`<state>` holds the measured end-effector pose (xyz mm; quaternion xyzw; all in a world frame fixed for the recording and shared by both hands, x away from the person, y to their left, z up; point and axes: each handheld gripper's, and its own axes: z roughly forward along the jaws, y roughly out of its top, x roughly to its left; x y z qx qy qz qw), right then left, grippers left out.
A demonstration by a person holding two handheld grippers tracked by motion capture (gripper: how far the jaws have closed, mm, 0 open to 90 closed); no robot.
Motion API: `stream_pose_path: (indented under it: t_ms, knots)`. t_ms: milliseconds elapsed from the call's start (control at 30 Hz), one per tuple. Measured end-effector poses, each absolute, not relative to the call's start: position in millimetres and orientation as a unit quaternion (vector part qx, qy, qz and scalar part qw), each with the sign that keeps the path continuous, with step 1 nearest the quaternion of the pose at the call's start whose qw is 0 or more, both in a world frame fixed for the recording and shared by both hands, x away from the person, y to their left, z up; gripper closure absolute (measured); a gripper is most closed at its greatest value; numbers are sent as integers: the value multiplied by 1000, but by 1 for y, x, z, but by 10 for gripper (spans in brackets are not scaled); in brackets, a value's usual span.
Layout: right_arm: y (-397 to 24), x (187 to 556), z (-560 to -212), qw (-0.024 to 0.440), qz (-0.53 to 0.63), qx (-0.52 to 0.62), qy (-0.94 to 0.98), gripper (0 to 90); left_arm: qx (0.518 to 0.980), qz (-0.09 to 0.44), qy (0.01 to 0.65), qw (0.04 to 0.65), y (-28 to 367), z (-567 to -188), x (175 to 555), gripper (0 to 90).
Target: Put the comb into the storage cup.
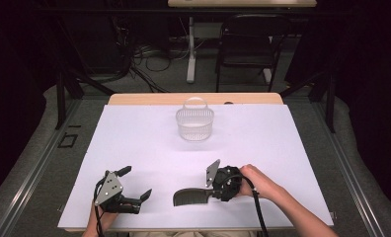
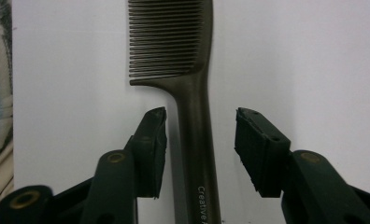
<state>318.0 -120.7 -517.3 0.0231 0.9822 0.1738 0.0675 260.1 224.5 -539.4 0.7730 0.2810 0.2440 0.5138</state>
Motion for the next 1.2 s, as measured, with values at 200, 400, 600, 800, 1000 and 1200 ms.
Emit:
stream_pose_path:
  t_ms: [200, 400, 600, 800, 1000, 1200]
  knots:
    - [-112, 319, -521, 64, 151, 5, 986, 612, 773, 244, 281, 513, 225, -539, 260, 0]
    - [-102, 318, -524, 63, 125, -10, 990, 673, 773, 244, 281, 514, 225, -539, 260, 0]
    - [-98, 320, -527, 63, 111, -14, 992, 691, 774, 244, 281, 513, 226, -539, 261, 0]
    - [-96, 320, -528, 61, 106, -14, 992, 700, 773, 243, 281, 513, 226, -539, 261, 0]
    - [-97, 320, -528, 63, 107, -16, 992, 708, 773, 244, 281, 514, 226, -539, 260, 0]
    - [-97, 320, -528, 63, 107, -18, 992, 716, 775, 243, 279, 513, 226, -539, 260, 0]
